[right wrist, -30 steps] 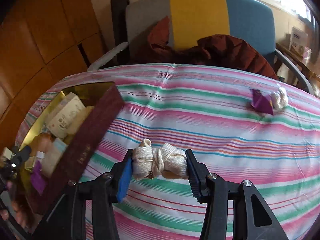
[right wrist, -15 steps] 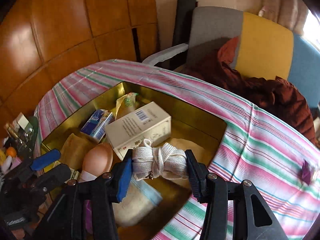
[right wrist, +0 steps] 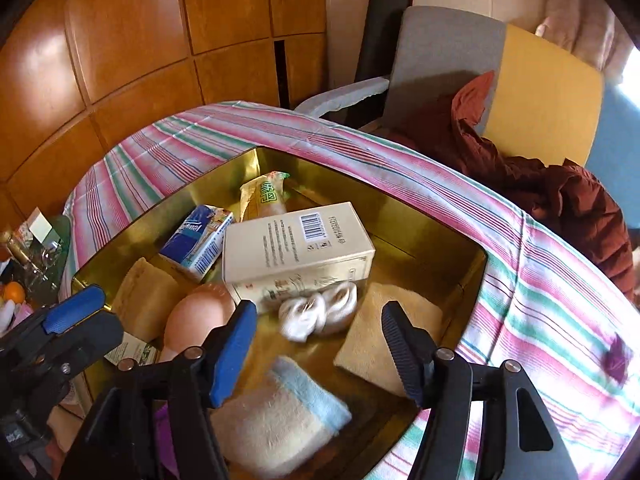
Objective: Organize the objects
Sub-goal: 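Open the left tool to drop the box while the right tool drops the sock bundle into the tray, then return the right tool to the cloth and grasp the plastic-wrapped white ball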
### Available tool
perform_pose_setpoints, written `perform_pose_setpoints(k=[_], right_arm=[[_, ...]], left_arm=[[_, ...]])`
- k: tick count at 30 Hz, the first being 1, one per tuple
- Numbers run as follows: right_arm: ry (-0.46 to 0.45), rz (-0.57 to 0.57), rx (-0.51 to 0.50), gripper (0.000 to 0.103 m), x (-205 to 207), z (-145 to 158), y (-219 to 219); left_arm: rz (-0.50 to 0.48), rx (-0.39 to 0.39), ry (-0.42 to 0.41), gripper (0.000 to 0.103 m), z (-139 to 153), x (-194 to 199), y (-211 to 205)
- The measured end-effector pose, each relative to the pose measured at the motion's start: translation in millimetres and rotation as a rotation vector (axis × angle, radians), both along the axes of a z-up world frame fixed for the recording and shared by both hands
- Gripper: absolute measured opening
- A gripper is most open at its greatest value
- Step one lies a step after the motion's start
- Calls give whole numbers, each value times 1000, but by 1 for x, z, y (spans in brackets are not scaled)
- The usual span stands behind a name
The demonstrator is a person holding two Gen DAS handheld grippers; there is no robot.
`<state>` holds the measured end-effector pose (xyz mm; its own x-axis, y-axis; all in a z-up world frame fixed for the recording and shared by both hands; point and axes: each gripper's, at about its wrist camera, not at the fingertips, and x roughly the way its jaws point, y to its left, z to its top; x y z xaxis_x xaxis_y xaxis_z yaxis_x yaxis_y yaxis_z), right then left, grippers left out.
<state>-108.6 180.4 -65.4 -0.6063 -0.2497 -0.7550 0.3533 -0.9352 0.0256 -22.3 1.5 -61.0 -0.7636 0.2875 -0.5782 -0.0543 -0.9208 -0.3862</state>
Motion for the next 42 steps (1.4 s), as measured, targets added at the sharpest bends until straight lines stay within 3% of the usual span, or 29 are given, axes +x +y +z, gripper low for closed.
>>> perform_pose_setpoints(k=[16, 23, 31, 38, 42], right_arm=[[-10, -175, -124, 75, 37, 4, 67], [-63, -287, -135, 77, 52, -14, 120], [-136, -546, -241, 77, 67, -43, 219], [-71, -768, -230, 79, 61, -38, 316], [-65, -915, -274, 80, 50, -36, 370]], left_arm=[[-111, -5, 3, 68, 2, 9, 27], [-194, -37, 24, 68, 8, 22, 50], [-339, -93, 41, 68, 16, 42, 93], [-508, -159, 70, 68, 20, 60, 143], [-564, -182, 63, 68, 19, 62, 165]])
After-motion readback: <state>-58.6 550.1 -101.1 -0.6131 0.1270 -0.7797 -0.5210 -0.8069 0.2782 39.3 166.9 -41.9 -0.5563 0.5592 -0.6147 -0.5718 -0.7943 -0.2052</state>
